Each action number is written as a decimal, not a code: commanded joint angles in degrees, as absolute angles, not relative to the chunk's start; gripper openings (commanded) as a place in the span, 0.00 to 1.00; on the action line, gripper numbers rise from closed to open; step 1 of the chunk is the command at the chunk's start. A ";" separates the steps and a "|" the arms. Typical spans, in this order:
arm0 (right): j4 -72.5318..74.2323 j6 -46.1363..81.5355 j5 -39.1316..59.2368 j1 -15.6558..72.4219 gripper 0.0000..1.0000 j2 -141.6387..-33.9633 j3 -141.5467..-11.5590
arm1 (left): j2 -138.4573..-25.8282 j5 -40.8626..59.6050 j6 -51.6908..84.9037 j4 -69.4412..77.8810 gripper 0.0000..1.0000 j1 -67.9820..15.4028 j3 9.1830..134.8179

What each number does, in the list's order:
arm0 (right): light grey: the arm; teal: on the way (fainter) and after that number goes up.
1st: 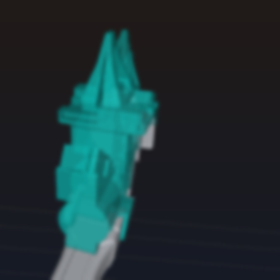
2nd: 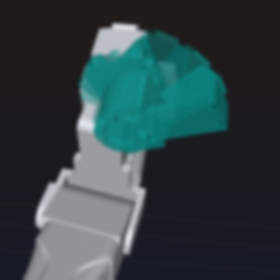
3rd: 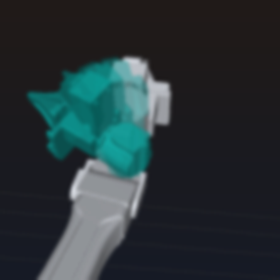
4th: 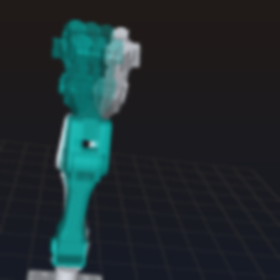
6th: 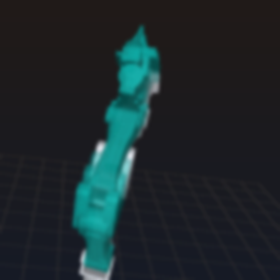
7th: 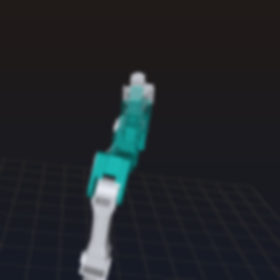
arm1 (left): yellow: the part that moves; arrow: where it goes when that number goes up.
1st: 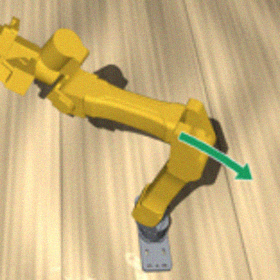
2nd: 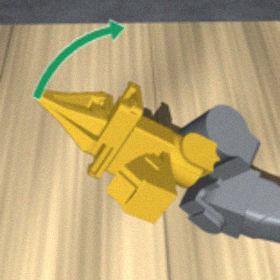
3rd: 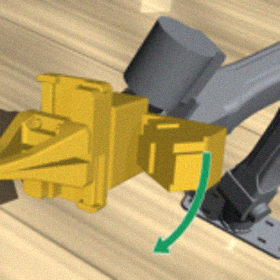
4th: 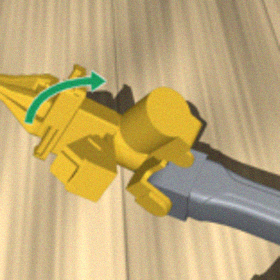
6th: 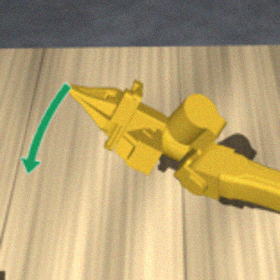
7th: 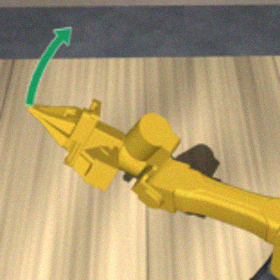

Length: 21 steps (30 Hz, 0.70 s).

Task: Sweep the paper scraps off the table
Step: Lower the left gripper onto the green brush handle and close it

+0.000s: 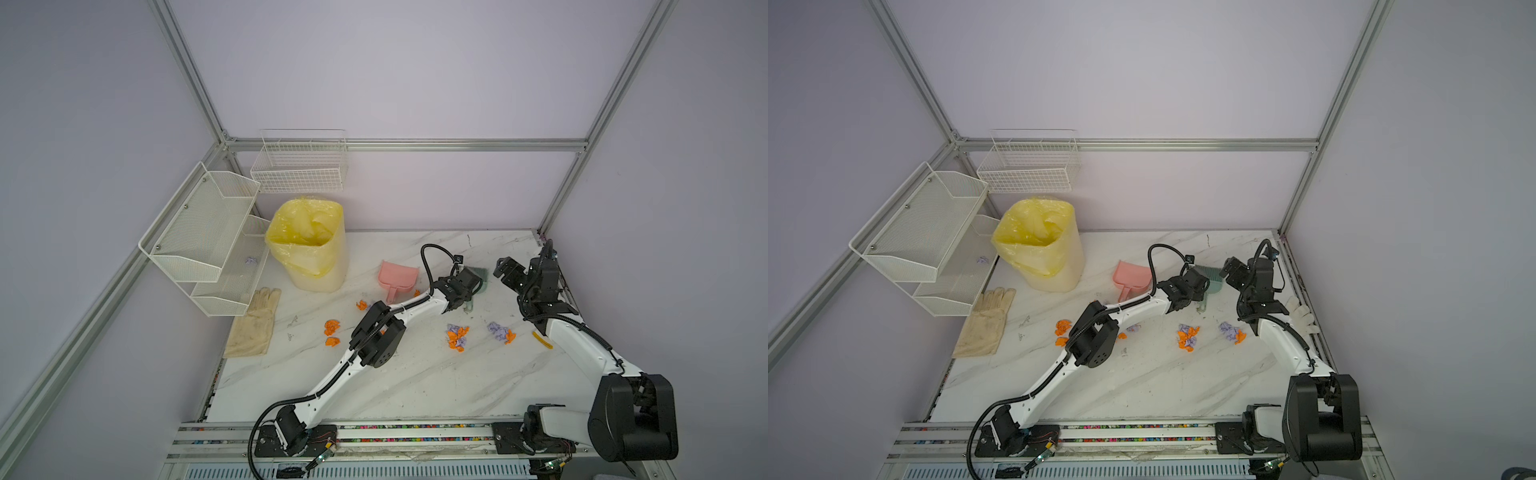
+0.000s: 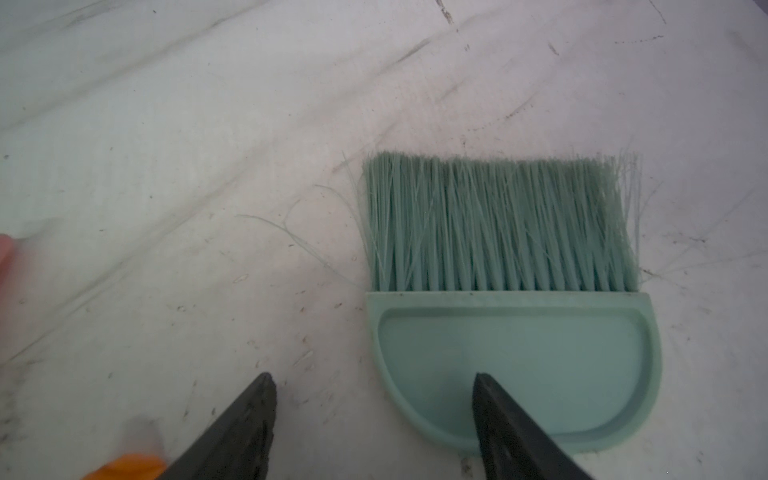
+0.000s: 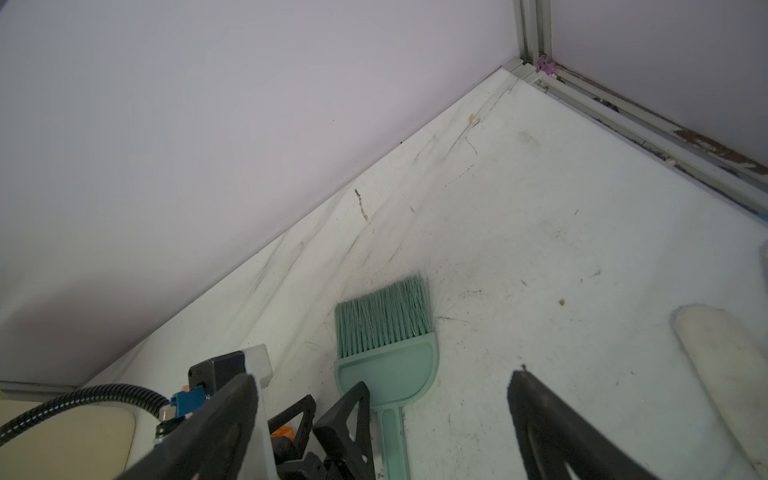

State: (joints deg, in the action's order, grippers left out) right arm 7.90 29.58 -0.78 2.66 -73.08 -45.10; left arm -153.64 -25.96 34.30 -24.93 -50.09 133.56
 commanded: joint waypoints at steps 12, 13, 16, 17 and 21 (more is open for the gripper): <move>10.19 31.19 1.27 2.64 0.97 -72.23 -44.21 | -142.84 -22.45 37.09 -28.80 0.62 -45.35 120.91; 10.26 31.29 1.46 2.65 0.97 -72.32 -44.26 | -142.28 -22.12 36.88 -28.79 0.61 -45.31 120.77; 10.20 31.46 1.99 2.64 0.97 -72.25 -44.56 | -141.08 -21.90 36.78 -29.40 0.60 -45.26 120.63; 10.28 31.55 2.19 2.64 0.97 -72.26 -44.64 | -140.74 -21.88 36.90 -29.49 0.60 -45.26 120.41; 10.28 31.67 2.80 2.64 0.97 -72.40 -44.65 | -139.91 -21.55 36.48 -28.92 0.60 -45.24 120.25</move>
